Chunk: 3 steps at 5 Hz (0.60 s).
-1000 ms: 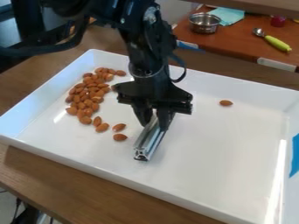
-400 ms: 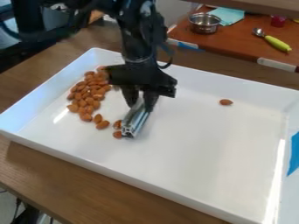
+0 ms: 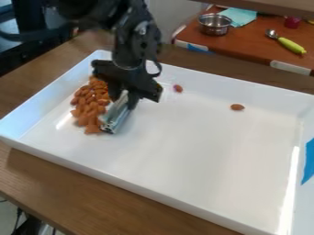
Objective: Sweep into pile
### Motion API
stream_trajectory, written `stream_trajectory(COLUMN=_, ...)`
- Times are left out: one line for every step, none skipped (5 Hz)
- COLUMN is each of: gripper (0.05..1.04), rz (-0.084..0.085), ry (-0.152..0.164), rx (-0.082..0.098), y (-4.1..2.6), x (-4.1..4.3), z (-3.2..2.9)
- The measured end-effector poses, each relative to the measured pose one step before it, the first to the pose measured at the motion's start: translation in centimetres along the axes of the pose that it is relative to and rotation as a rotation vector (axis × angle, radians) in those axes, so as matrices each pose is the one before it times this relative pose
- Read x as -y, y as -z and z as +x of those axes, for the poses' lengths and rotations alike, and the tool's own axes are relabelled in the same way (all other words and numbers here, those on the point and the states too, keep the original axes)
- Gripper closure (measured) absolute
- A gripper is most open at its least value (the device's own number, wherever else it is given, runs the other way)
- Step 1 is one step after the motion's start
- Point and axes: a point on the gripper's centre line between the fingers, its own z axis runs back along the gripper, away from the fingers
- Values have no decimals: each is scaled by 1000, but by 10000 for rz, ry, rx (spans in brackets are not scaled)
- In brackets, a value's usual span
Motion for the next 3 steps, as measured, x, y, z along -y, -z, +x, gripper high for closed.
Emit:
stream_trajectory(gripper=746, rz=1332, ry=88, rx=89, y=728, x=-1861, z=-705)
stream_trajectory(gripper=746, rz=1209, ry=-260, rx=340, y=776, x=-1433, z=201)
stream_trajectory(gripper=746, rz=704, ry=-273, rx=127, y=500, x=-732, z=-18)
